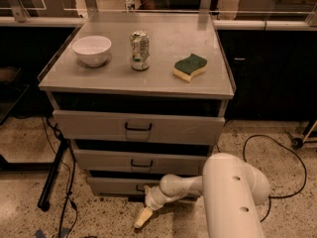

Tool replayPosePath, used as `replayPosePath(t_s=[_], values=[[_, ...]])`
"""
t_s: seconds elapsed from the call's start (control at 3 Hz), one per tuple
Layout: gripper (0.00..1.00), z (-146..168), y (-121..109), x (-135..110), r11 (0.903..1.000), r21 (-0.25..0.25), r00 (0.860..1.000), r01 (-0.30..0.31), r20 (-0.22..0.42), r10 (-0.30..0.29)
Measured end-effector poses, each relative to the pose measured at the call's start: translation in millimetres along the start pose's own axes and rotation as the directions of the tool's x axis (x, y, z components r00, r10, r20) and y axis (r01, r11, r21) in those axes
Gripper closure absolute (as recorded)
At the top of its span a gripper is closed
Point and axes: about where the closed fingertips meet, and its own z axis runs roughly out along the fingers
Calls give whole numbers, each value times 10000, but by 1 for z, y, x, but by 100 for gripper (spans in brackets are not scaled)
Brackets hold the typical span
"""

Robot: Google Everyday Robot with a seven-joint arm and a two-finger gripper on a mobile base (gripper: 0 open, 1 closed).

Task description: Open bottom drawer

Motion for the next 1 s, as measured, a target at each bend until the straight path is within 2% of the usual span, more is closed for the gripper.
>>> replayPosePath(t_s=[0.33, 0.67, 1.0], values=[[0, -1, 4, 3, 10000, -76, 9999, -5, -126, 4], [0, -17, 25, 19, 9995, -313, 9990, 17, -453, -31], [0, -16, 26, 18, 9995, -314, 9989, 26, -473, -41]])
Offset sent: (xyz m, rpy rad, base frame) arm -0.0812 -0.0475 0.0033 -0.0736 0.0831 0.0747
